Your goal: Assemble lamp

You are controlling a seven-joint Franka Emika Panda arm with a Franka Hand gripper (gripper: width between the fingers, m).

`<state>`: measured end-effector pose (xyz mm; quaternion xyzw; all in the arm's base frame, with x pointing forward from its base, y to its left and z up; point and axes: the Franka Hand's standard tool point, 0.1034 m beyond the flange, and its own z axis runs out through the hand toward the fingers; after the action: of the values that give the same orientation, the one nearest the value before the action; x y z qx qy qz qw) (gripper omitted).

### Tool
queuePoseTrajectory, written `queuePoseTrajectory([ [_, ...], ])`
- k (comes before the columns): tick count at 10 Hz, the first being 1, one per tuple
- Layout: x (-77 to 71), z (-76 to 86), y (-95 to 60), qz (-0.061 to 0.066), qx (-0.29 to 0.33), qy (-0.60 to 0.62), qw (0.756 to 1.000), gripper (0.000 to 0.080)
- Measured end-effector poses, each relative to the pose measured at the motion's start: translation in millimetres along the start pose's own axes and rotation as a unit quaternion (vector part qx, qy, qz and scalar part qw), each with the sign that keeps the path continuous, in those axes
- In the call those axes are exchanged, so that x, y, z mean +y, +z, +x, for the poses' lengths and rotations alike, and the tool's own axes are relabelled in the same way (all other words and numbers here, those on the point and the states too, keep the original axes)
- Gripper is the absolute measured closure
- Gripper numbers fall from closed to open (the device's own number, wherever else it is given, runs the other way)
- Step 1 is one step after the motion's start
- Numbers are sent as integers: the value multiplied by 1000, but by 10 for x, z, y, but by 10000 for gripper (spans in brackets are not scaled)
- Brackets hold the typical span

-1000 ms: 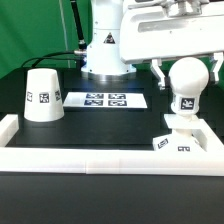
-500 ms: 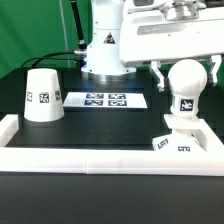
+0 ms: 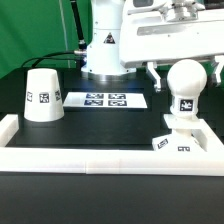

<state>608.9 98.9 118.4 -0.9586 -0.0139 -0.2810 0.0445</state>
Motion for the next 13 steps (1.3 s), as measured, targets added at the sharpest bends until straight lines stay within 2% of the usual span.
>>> queuePoseTrajectory([
  [4,8,64,-63,0,0,-3,1000,101],
  [7,31,218,-234,1,-8,-7,1000,101],
  [10,21,313,-244,4,-31,-5,1000,101],
  [13,58,171,-163,7,-123,1,992,101],
])
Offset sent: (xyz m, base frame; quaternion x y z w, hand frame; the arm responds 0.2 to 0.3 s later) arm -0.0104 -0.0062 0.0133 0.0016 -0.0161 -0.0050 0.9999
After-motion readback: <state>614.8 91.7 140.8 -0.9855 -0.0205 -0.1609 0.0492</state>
